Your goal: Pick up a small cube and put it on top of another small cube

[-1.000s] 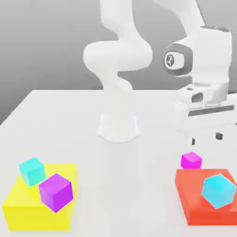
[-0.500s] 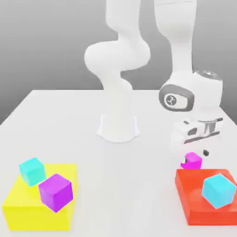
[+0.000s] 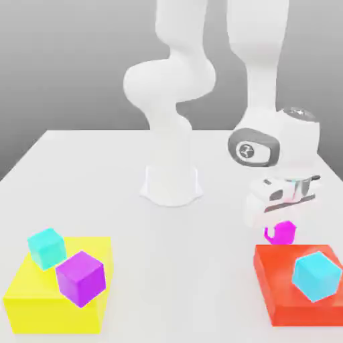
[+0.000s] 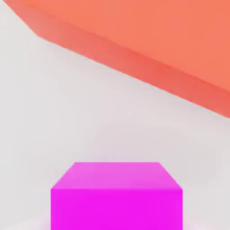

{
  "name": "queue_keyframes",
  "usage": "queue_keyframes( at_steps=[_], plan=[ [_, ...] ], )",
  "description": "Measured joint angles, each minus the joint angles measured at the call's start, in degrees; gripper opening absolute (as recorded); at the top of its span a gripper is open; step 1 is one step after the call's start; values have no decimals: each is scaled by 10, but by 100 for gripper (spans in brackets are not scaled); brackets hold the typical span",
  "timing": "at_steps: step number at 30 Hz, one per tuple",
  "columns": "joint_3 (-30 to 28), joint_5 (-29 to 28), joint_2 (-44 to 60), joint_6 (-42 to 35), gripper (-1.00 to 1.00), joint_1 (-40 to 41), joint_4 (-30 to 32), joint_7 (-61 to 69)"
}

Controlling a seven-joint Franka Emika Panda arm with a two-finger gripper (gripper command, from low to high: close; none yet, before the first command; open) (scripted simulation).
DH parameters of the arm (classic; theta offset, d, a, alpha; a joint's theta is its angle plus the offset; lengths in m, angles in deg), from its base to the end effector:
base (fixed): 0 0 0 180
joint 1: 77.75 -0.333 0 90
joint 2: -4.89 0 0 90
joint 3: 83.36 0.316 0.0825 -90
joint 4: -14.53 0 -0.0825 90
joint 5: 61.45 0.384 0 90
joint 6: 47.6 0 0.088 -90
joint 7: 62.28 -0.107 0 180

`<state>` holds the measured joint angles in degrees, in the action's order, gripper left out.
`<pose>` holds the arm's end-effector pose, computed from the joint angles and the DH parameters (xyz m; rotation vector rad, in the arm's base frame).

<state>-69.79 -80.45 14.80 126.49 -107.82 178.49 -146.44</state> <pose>0.2275 0.2598 0.1528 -3.0695 0.5922 -0.0042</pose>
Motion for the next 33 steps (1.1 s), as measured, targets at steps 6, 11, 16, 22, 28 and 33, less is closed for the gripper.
queue_keyframes(
  at_steps=[6,11,16,22,28,33],
  plan=[
    [75,135,-65,-46,-100,39,17,99],
    [76,210,-111,-86,-100,22,25,160],
    [50,217,-108,-172,-100,55,-63,222],
    [21,201,-94,-283,-100,91,-187,289],
    [2,166,-39,-300,-100,123,-257,313],
    [0,151,-7,-266,100,121,-253,303]
  ],
)
